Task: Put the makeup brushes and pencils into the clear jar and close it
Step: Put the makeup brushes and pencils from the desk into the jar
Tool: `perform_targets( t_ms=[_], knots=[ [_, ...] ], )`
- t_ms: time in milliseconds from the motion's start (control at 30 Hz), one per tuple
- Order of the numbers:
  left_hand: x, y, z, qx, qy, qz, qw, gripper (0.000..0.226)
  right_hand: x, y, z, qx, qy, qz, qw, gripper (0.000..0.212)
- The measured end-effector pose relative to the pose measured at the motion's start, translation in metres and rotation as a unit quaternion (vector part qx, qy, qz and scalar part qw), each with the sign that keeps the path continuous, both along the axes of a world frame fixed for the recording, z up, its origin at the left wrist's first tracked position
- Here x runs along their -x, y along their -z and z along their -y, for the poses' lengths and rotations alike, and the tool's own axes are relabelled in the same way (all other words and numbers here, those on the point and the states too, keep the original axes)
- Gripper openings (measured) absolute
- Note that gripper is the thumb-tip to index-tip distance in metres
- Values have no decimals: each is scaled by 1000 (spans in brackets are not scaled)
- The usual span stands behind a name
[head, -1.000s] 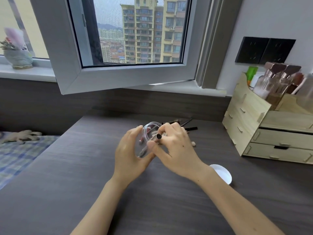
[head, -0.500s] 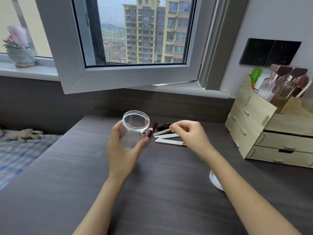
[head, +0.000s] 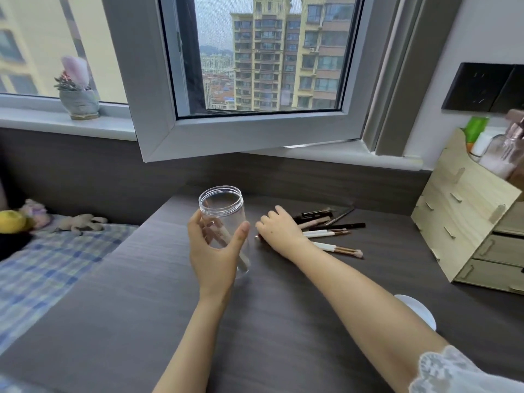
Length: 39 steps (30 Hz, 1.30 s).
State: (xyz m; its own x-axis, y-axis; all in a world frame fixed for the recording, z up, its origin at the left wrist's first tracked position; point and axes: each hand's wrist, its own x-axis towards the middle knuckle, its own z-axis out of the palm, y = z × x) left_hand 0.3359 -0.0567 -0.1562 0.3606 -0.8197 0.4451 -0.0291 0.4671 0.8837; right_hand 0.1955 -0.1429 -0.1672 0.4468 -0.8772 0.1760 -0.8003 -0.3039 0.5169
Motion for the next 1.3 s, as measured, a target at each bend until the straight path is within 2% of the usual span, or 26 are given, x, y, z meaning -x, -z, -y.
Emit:
perform_targets(
  t_ms=[67,133,200,267,300,333,367,400,500,533,600,700,767,900,1000,1133,1200,1267,1300],
  knots=[
    [0,0,0,5,2,3,1000,64,9,-2,1,38,6,71,997,24],
    [0,0,0,5,8,1,1000,63,15,-12,-3,50,26,207,977,38],
    [1,0,-1,7,14,3,1000,62,18,-34,-18,100,12,420,902,37],
    [3,0,-2,9,15,18,1000,62,27,-58,-45,87,-22,605,791,30],
    [4,0,-3,9,15,32,999,63,32,-72,-61,69,-51,648,757,31],
    [5,0,-4,10,13,50,999,64,37,-83,-78,49,-80,664,742,34],
    [6,0,-5,18,12,72,997,65,42,-92,-93,25,-100,656,748,37],
    [7,0,-5,34,11,102,994,66,45,-100,-106,4,-102,629,771,38],
    [10,-1,-7,108,12,229,967,68,57,-108,-141,-31,-57,445,893,30],
    [11,-1,-8,135,8,275,952,69,61,-108,-151,-48,-43,387,920,29],
    [13,-1,-9,177,5,347,921,67,67,-107,-166,-103,-16,324,940,33],
    [16,2,-11,191,25,386,902,65,74,-106,-172,-120,21,317,940,18],
    [17,2,-11,186,33,387,902,66,73,-107,-171,-86,35,333,938,8],
    [18,0,-14,163,50,366,915,69,67,-114,-171,30,38,335,941,6],
    [18,0,-15,149,60,355,921,71,61,-121,-172,45,-2,421,906,5],
    [19,1,-17,128,94,324,933,73,47,-112,-161,-80,-53,472,876,15],
    [19,1,-18,122,104,319,934,74,38,-104,-159,-122,-51,524,841,14],
    [19,0,-18,117,102,318,935,73,31,-97,-158,-105,-48,572,812,16],
    [19,0,-18,113,101,316,937,72,30,-94,-157,-86,-44,575,813,18]
  ],
)
